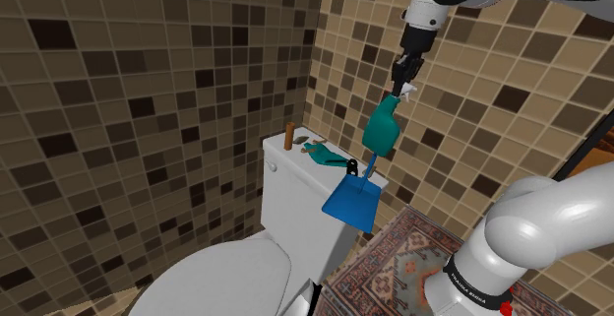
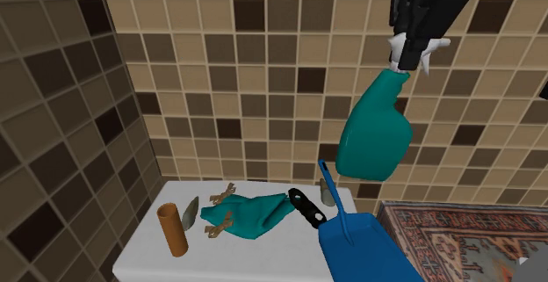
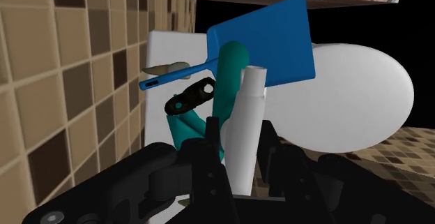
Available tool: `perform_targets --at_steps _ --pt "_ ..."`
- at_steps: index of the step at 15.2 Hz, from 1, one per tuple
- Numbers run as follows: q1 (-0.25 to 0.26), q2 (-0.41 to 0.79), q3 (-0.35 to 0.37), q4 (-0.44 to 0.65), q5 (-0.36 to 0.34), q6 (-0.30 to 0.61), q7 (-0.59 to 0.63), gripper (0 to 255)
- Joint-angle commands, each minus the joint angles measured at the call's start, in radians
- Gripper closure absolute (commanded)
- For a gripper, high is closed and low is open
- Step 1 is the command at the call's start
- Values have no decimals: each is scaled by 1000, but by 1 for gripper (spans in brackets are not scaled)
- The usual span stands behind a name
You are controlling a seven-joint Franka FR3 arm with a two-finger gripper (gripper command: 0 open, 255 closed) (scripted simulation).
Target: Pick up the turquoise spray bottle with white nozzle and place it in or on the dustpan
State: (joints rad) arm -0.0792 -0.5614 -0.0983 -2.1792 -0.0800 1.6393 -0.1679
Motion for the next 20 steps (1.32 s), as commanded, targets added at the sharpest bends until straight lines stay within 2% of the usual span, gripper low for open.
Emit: perform_targets --at_steps 1,15,20 --pt "0 -6 0 -29 -1 23 1 255" --pt "-4 -17 -9 -224 -9 208 8 255" --pt "-4 -17 -9 -224 -9 208 8 255"
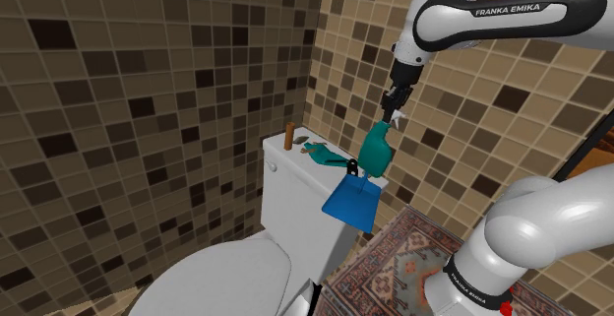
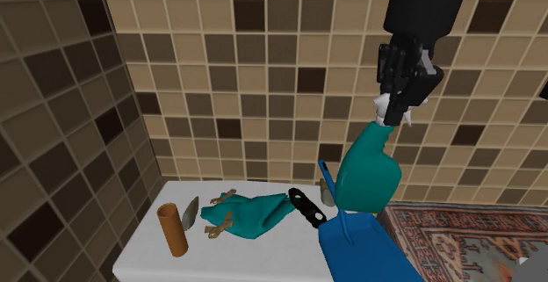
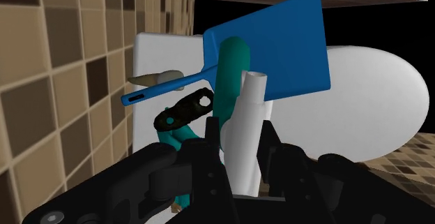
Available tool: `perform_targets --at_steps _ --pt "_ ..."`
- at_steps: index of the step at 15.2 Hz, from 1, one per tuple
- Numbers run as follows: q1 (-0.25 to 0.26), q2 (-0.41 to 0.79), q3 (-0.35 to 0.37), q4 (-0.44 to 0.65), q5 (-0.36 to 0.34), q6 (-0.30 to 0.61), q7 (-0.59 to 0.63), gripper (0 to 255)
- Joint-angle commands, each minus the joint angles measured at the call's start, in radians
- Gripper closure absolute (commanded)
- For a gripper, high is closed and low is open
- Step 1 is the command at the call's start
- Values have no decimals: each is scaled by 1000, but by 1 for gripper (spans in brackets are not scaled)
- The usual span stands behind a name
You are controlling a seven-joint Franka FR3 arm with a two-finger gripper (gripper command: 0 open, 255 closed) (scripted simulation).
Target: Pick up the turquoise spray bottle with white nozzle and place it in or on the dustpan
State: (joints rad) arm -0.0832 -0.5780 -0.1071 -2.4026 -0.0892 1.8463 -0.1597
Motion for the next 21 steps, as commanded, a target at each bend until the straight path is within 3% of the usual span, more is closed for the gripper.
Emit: perform_targets --at_steps 1,3,4,9,13,21 --pt "0 0 0 0 0 0 0 255" --pt "0 0 0 0 0 0 0 255" --pt "0 0 0 0 0 0 0 0" --pt "0 0 0 0 0 1 0 0" --pt "3 -1 8 126 7 -127 -2 0" --pt "3 -1 8 126 7 -127 -2 0"
